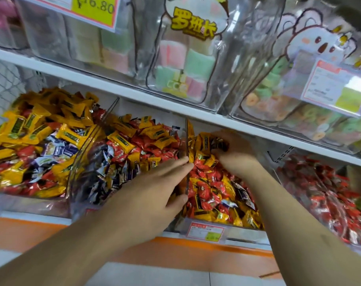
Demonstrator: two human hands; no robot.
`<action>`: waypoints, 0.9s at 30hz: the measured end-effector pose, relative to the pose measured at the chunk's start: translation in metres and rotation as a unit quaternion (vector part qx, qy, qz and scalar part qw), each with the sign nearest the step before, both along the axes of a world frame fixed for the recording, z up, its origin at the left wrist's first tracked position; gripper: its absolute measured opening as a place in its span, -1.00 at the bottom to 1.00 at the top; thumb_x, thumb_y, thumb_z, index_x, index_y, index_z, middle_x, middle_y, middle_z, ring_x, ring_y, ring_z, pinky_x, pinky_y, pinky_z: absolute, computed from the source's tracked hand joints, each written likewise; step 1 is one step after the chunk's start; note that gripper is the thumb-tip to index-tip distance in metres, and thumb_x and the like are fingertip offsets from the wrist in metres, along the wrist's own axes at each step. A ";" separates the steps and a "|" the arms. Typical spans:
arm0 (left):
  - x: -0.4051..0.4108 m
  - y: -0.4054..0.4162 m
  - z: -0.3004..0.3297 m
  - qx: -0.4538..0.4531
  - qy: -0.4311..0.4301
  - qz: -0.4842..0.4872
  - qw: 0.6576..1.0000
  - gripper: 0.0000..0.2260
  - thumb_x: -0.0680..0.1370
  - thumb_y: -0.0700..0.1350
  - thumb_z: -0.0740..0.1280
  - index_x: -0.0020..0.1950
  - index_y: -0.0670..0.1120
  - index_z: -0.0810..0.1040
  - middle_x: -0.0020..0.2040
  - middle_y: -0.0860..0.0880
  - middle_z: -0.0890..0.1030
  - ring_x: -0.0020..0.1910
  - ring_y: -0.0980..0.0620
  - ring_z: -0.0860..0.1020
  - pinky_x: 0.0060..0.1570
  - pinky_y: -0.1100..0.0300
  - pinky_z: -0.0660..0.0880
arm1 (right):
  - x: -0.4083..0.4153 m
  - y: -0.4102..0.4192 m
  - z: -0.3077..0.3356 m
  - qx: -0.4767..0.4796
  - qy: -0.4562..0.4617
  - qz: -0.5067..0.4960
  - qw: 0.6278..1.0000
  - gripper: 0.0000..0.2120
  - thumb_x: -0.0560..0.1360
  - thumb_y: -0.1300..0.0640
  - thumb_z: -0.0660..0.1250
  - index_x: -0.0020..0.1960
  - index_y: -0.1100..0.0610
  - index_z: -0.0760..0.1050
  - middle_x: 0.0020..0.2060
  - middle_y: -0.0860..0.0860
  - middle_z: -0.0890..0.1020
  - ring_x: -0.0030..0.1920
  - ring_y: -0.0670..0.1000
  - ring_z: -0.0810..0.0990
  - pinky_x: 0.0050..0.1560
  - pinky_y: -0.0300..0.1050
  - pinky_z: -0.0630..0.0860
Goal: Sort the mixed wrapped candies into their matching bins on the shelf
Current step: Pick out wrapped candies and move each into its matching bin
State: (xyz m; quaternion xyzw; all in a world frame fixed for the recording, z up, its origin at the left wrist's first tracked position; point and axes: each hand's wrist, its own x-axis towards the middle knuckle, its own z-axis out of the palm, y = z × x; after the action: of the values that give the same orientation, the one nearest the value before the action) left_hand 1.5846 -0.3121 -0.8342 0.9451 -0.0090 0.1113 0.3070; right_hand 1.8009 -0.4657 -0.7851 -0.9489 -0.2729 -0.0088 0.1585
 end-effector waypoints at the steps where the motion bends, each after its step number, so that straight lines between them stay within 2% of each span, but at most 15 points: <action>1: 0.002 0.001 -0.004 0.003 -0.007 0.000 1.000 -0.34 0.63 0.26 0.20 0.62 0.38 -0.11 0.56 0.51 -0.18 0.58 0.39 -0.10 0.58 0.04 0.16 | 0.002 0.000 -0.002 0.001 -0.010 -0.004 1.000 -0.57 0.55 0.11 0.43 0.39 -0.13 0.53 0.37 -0.05 0.58 0.36 0.06 0.53 0.36 -0.12 0.44; 3: 0.004 0.003 -0.008 0.003 -0.020 0.007 1.000 -0.33 0.61 0.26 0.24 0.62 0.37 -0.05 0.56 0.51 -0.15 0.58 0.40 -0.10 0.58 0.04 0.17 | 0.003 -0.002 -0.003 0.013 -0.025 -0.018 0.999 -0.61 0.52 0.14 0.45 0.31 -0.12 0.62 0.29 -0.09 0.64 0.30 0.02 0.57 0.33 -0.16 0.46; 5: 0.005 0.003 -0.009 -0.001 -0.028 0.007 1.000 -0.34 0.61 0.24 0.26 0.63 0.35 -0.01 0.57 0.50 -0.13 0.59 0.38 -0.10 0.59 0.05 0.15 | 0.004 -0.004 -0.004 0.013 -0.032 -0.022 0.999 -0.65 0.50 0.16 0.45 0.23 -0.13 0.66 0.20 -0.14 0.67 0.20 -0.03 0.61 0.19 -0.23 0.47; 11: 0.005 0.003 -0.010 0.005 -0.019 0.005 1.000 -0.32 0.61 0.21 0.27 0.63 0.35 -0.03 0.58 0.48 -0.15 0.61 0.33 -0.09 0.59 -0.04 0.19 | 0.002 -0.003 -0.003 -0.001 -0.023 -0.046 0.999 -0.66 0.49 0.22 0.38 0.16 -0.14 0.63 0.10 -0.11 0.69 -0.07 -0.04 0.61 -0.23 -0.28 0.44; 12: 0.004 0.003 -0.009 0.008 -0.017 0.006 1.000 -0.32 0.61 0.21 0.27 0.63 0.36 -0.03 0.58 0.49 -0.15 0.61 0.33 -0.10 0.59 -0.03 0.19 | 0.001 -0.004 -0.002 -0.001 -0.026 -0.044 0.999 -0.66 0.49 0.22 0.38 0.15 -0.14 0.63 0.10 -0.11 0.69 -0.05 -0.03 0.61 -0.22 -0.27 0.45; 15: 0.003 0.003 -0.007 0.013 -0.016 0.009 1.000 -0.33 0.61 0.22 0.26 0.63 0.37 -0.03 0.57 0.50 -0.16 0.60 0.33 -0.12 0.59 -0.01 0.17 | -0.001 -0.007 -0.003 0.019 -0.030 -0.036 0.999 -0.74 0.48 0.16 0.45 0.02 -0.19 0.61 0.04 -0.13 0.70 0.01 -0.01 0.66 -0.01 -0.12 0.61; 18: 0.002 0.002 -0.003 0.008 -0.015 0.010 1.000 -0.34 0.61 0.21 0.27 0.63 0.35 0.00 0.56 0.52 -0.15 0.60 0.35 -0.12 0.60 0.02 0.14 | -0.003 -0.014 -0.010 0.070 -0.027 -0.043 0.996 -0.73 0.48 0.14 0.49 -0.10 -0.24 0.53 -0.05 -0.18 0.69 -0.16 -0.04 0.66 -0.10 -0.06 0.66; 20: 0.002 0.001 -0.001 0.001 -0.015 0.014 1.000 -0.35 0.61 0.21 0.27 0.63 0.35 0.03 0.56 0.53 -0.12 0.59 0.37 -0.10 0.59 0.02 0.14 | -0.006 -0.020 -0.016 0.122 -0.030 -0.050 0.991 -0.75 0.48 0.18 0.47 -0.13 -0.19 0.57 -0.10 -0.16 0.71 -0.25 -0.03 0.65 -0.18 -0.05 0.67; 25: -0.006 -0.003 0.013 -0.015 -0.002 0.021 1.000 -0.42 0.65 0.17 0.24 0.62 0.34 0.09 0.56 0.52 -0.08 0.56 0.42 -0.04 0.54 0.23 0.07 | -0.018 -0.034 -0.016 0.245 -0.054 -0.060 0.966 -0.85 0.47 0.24 0.48 -0.16 -0.01 0.67 -0.19 -0.16 0.71 -0.18 -0.18 0.66 -0.12 -0.12 0.63; 27: -0.010 -0.004 0.021 -0.028 0.005 0.025 0.999 -0.47 0.67 0.15 0.23 0.62 0.32 0.14 0.58 0.49 -0.03 0.56 0.42 0.00 0.50 0.31 0.03 | -0.025 -0.039 -0.012 0.276 -0.049 -0.063 0.958 -0.87 0.47 0.25 0.49 -0.16 0.03 0.68 -0.20 -0.14 0.71 -0.17 -0.18 0.66 -0.09 -0.12 0.63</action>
State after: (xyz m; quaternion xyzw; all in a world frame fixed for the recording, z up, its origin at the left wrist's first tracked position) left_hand 1.5743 -0.3166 -0.8137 0.9367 0.0194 0.1146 0.3302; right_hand 1.7760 -0.5049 -0.7972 -0.8818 -0.2074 -0.1402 0.3997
